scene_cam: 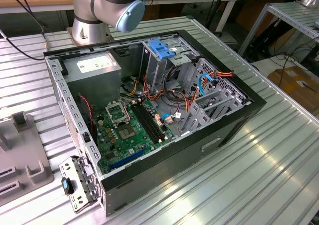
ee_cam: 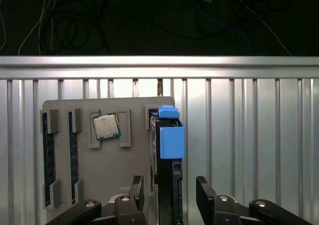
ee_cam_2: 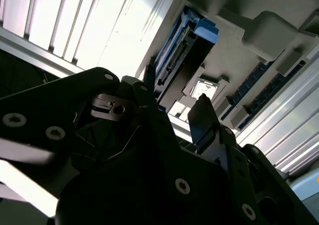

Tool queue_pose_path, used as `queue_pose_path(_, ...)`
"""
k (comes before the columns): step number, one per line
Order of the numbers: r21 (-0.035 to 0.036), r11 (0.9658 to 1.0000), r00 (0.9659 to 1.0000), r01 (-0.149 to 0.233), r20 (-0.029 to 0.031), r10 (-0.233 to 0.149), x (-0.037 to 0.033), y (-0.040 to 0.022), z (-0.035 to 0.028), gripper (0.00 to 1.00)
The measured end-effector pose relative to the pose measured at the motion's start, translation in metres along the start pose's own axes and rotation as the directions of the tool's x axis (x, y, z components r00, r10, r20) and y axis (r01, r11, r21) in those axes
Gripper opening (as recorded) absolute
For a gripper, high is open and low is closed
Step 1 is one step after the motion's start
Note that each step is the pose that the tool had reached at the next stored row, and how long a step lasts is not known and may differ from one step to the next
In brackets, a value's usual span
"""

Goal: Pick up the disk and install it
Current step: 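Pick up the disk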

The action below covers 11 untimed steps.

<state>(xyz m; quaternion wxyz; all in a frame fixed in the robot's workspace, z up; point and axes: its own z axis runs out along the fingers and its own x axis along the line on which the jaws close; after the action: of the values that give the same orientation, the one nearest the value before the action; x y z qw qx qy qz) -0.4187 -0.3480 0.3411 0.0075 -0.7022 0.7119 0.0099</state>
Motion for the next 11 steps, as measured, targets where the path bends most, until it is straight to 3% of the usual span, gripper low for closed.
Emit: queue_pose_path(11, 0.0, 1.0, 1.0, 0.0, -0.0004, 0.0, 0.0, -0.0009, 0.0, 0.54)
